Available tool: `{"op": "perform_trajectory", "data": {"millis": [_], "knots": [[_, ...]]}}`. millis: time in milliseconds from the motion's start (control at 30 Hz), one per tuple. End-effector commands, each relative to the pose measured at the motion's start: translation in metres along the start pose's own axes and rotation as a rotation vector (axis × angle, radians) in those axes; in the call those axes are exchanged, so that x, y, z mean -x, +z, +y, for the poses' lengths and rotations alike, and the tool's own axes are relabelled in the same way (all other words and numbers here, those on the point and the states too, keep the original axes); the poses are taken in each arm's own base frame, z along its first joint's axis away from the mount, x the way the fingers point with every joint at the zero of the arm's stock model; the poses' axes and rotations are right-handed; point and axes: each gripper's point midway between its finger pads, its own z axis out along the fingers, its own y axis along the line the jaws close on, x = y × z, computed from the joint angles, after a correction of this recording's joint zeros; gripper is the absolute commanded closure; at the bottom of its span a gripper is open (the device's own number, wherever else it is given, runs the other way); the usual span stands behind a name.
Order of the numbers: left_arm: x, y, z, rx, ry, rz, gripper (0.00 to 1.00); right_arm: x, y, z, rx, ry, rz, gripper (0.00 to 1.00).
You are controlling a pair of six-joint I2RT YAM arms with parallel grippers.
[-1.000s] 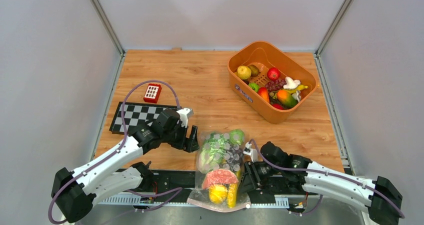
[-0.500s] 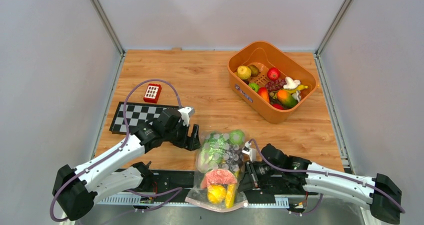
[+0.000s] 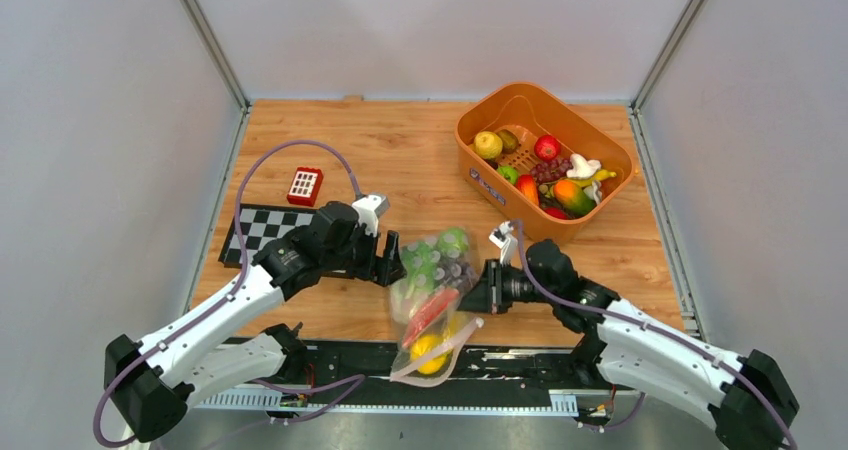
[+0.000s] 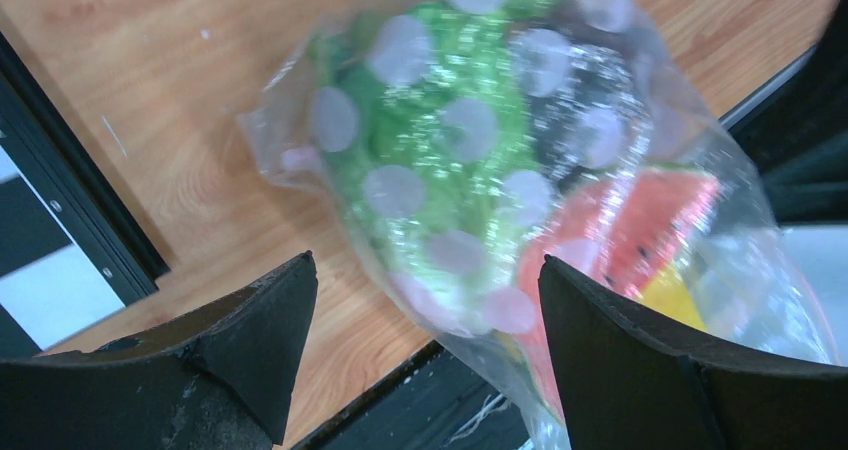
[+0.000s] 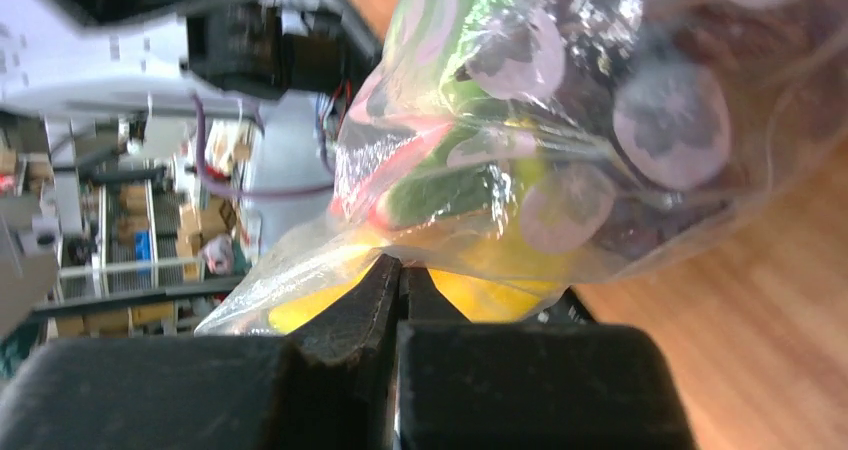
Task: Place the food in the zip-top bag and seal the zipper
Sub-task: Pick up the zipper food storage bag at the center of the board.
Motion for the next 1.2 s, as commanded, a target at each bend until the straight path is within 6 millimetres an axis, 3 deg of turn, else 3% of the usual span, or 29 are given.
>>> {"op": "perform_trajectory", "data": {"millis": [0,167,267,367,533,667,733,800,900,967,1100,1167], "knots": [[0.042,-0.014,-0.013,-0.011,0.078,-0.116,0.12,0.070,0.006,0.026,0.084,-0.085,-0.140,1.00],[0.077,-0.030,-0.029,-0.039,0.145,-0.203,0.11,0.126,0.022,0.041,0.107,-0.114,-0.209,1.00],[0.088,-0.037,-0.035,-0.054,0.191,-0.234,0.10,0.159,0.026,0.054,0.133,-0.142,-0.263,1.00],[0.089,-0.037,-0.027,-0.015,0.190,-0.251,0.10,0.185,0.031,0.059,0.135,-0.157,-0.306,1.00],[0.077,-0.036,-0.016,0.020,0.093,-0.268,0.10,0.222,0.030,0.049,0.102,-0.146,-0.388,1.00],[0.082,-0.057,-0.026,-0.061,0.031,-0.408,0.09,0.248,0.032,0.044,0.122,-0.131,-0.434,1.00],[0.089,-0.076,-0.039,-0.132,0.062,-0.494,0.09,0.260,0.036,0.042,0.131,-0.123,-0.442,1.00],[0.088,-0.080,-0.052,-0.195,0.132,-0.482,0.10,0.270,0.040,0.043,0.140,-0.128,-0.454,1.00],[0.076,-0.071,-0.062,-0.226,0.209,-0.379,0.16,0.281,0.046,0.041,0.147,-0.125,-0.462,1.00],[0.068,-0.062,-0.070,-0.216,0.263,-0.343,0.14,0.285,0.049,0.040,0.146,-0.125,-0.465,1.00],[0.067,-0.045,-0.092,-0.159,0.322,-0.305,0.12,0.292,0.051,0.040,0.142,-0.124,-0.476,1.00],[0.069,-0.038,-0.088,-0.073,0.292,-0.304,0.12,0.294,0.051,0.037,0.130,-0.121,-0.485,1.00]]}}
